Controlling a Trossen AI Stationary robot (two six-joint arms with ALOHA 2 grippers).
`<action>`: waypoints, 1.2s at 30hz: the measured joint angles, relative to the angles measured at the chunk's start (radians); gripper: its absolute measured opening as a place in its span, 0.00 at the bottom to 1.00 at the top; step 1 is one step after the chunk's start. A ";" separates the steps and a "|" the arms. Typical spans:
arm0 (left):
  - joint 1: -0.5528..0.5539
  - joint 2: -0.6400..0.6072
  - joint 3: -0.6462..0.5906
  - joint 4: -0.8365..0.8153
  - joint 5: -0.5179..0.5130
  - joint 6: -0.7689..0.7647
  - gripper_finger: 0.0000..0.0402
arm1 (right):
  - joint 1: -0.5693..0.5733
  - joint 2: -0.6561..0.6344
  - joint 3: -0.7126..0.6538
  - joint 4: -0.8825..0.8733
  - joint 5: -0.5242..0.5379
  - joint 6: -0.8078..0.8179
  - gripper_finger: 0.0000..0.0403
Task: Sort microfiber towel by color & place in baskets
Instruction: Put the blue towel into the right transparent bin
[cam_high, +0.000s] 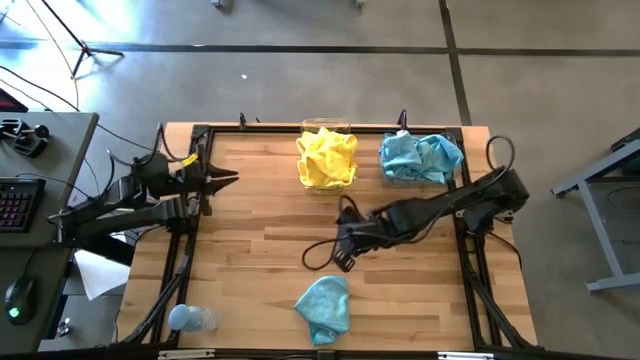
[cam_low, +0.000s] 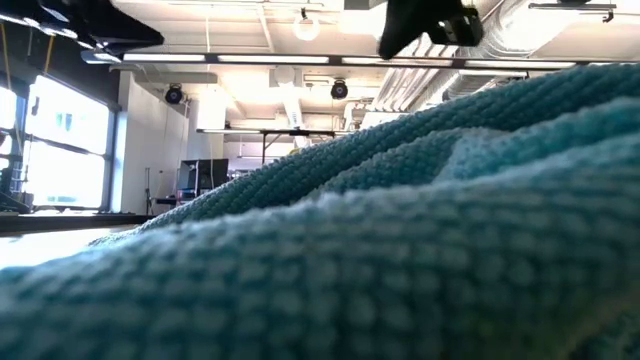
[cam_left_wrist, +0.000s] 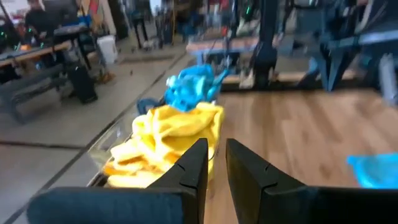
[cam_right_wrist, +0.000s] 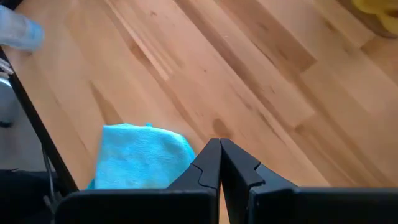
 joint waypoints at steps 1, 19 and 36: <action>0.000 -0.032 -0.024 0.017 0.013 -0.020 0.10 | 0.003 0.019 0.023 -0.008 0.000 0.000 0.00; -0.101 -0.257 -0.356 0.329 0.097 -0.137 0.00 | 0.020 0.093 0.140 -0.045 -0.002 0.158 0.00; -0.204 -0.258 -0.500 0.435 -0.066 -0.128 0.00 | 0.056 0.093 0.140 -0.049 -0.005 0.208 0.00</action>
